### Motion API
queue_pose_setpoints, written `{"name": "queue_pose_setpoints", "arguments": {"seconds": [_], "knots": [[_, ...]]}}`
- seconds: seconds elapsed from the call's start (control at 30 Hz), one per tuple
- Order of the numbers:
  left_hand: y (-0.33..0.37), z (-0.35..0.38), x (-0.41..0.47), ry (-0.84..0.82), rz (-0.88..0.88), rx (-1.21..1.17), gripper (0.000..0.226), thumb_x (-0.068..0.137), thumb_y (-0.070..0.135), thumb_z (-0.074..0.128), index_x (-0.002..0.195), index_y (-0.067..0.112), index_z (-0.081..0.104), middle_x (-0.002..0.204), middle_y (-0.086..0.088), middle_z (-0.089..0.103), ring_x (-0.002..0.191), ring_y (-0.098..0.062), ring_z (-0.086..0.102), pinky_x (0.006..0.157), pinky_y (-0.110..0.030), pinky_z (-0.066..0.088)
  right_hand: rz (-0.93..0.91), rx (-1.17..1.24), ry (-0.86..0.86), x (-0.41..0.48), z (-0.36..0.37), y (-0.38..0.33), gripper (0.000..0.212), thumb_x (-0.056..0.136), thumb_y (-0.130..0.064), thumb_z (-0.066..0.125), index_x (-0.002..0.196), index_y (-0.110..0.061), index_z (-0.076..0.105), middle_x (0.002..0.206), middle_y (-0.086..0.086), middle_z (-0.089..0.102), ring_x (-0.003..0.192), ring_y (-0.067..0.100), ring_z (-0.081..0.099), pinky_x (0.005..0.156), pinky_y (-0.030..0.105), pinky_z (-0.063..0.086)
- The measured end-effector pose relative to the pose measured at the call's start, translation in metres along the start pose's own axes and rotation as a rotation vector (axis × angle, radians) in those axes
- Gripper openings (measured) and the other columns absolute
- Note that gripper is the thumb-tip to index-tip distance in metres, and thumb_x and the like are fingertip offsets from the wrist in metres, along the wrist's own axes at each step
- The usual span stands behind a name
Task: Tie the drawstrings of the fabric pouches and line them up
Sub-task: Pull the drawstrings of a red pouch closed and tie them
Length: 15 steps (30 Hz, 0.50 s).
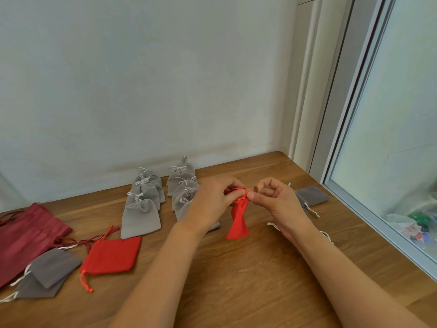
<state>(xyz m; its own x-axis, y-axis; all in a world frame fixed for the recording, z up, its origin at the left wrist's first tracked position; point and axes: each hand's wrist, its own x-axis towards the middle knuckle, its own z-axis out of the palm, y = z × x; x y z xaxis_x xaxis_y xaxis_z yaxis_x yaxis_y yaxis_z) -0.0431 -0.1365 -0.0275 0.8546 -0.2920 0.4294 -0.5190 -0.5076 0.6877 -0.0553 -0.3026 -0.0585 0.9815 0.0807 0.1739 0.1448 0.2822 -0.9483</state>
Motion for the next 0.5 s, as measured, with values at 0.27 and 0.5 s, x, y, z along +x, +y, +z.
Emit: {"name": "queue_pose_setpoints", "arguments": {"seconds": [0.27, 0.5], "knots": [[0.0017, 0.0017, 0.0009, -0.017, 0.055, 0.021, 0.012, 0.084, 0.012, 0.07, 0.094, 0.011, 0.077, 0.083, 0.01, 0.068, 0.081, 0.009, 0.059, 0.077, -0.012, 0.047, -0.038, -0.106, 0.053, 0.0003, -0.0004, 0.0025, 0.028, 0.078, 0.009, 0.07, 0.077, -0.01, 0.049, 0.077, 0.015, 0.071, 0.075, 0.021, 0.07, 0.075, 0.023, 0.054], [-0.0079, -0.007, 0.0033, -0.2, -0.122, 0.112, 0.009, 0.088, 0.017, 0.068, 0.09, 0.013, 0.075, 0.079, 0.012, 0.068, 0.074, 0.004, 0.062, 0.074, -0.019, 0.05, 0.002, -0.222, 0.108, 0.0038, -0.0008, 0.0073, 0.035, 0.07, 0.004, 0.064, 0.065, -0.024, 0.043, 0.077, 0.014, 0.047, 0.077, 0.025, 0.046, 0.072, 0.036, 0.038]]}}
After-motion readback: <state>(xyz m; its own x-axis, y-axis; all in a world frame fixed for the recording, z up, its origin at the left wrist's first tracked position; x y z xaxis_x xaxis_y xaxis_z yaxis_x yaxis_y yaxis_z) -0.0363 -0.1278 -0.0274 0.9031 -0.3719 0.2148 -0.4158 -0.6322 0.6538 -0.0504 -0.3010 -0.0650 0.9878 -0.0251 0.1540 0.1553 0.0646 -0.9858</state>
